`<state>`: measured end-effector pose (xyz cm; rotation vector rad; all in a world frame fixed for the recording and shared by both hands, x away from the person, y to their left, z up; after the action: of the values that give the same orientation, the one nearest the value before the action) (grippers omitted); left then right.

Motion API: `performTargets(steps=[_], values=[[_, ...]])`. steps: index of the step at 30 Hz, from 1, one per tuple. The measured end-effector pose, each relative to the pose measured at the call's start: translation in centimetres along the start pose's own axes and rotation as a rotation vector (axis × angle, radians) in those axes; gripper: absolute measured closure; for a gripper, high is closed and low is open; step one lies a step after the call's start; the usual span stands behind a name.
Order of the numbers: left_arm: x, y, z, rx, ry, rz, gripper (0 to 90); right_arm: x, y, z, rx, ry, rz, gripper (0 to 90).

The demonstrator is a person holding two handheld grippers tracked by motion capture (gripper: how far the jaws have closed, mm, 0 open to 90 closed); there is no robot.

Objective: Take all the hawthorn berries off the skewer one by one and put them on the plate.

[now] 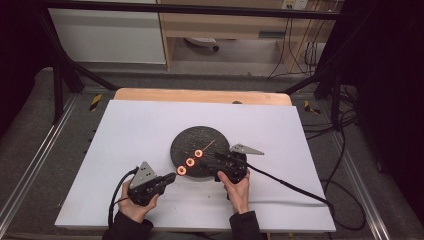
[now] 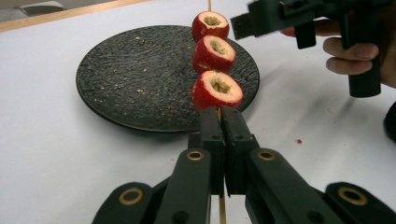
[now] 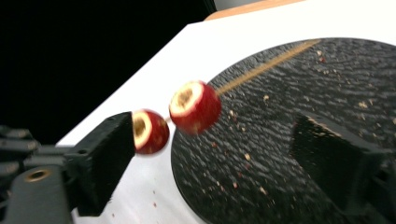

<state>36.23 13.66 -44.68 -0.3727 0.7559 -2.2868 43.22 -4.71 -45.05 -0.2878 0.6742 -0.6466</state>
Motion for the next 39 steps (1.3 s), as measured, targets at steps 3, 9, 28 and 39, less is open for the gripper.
performTargets(steps=[3, 9, 28, 39], values=[[0.2, 0.0, 0.1, 0.005, 0.004, -0.002, 88.3, 0.2, 0.1, 0.5, 0.019, 0.033, 0.010, 23.5], [0.5, -0.1, 0.2, 0.015, 0.010, -0.005, 88.3, 0.4, 0.6, 0.8, 0.024, 0.077, 0.040, 33.9], [1.1, -0.1, 0.3, 0.034, 0.027, -0.008, 88.2, -0.2, 0.5, 0.9, 0.021, 0.117, 0.127, 61.0], [1.0, -0.7, 0.6, 0.058, 0.026, -0.011, 88.2, 0.6, -0.5, 2.9, 0.055, 0.117, 0.102, 61.3]])
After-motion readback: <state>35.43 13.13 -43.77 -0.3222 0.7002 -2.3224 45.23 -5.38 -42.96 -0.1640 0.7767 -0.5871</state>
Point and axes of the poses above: each handheld gripper's, and its own axes: y roughly forward along the jaws, z roughly out of its top, x roughly to its right, the point moved 7 cm from there along y, roughly forward along the jaws, and after that the axes turned 10 degrees about -x, right-handed, at the moved point
